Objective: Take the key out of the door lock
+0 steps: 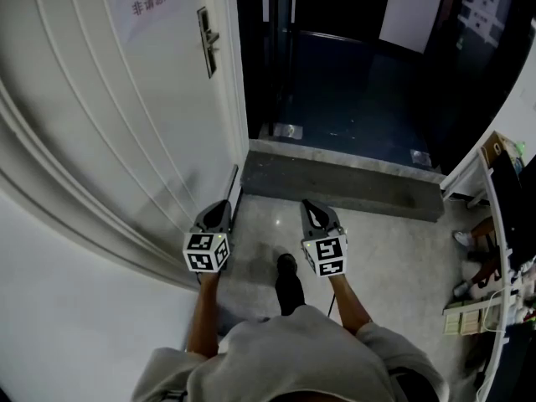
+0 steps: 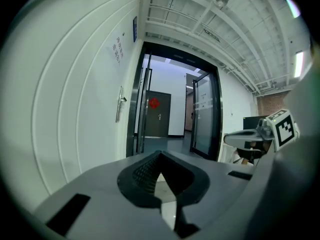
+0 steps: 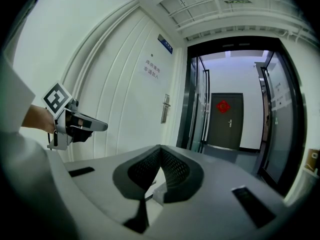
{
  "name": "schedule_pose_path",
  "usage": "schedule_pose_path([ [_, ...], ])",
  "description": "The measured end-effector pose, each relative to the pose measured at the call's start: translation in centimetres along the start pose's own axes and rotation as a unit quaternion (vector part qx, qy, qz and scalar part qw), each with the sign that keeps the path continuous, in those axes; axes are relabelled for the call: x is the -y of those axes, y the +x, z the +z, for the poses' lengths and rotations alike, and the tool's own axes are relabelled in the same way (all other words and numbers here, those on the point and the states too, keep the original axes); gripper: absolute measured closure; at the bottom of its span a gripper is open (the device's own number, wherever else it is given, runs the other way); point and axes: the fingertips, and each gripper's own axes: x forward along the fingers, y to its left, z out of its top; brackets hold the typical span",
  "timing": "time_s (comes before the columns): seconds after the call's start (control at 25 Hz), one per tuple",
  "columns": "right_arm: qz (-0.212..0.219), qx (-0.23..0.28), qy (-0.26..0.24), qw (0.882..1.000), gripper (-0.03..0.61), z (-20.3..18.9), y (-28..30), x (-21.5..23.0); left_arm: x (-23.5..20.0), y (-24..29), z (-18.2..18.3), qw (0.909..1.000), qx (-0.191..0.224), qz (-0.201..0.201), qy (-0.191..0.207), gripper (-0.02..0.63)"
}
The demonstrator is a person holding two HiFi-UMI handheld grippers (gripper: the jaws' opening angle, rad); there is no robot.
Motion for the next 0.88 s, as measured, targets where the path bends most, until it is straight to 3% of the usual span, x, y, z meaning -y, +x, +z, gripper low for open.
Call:
schedule_pose_path([
  [0.4,0.017,0.001,0.005,1.000,0.555,-0.7,8.9,5.2,-3.1,9.2,1.3,0.9999,-0.005,0.016,0.000,0.595],
  [0.88,0.044,0.007,0.000,0.999,0.555,0.8,24.7,16.1,-8.0,26.5,6.6,0.9992,-0.005,0.040,0.000,0.595],
])
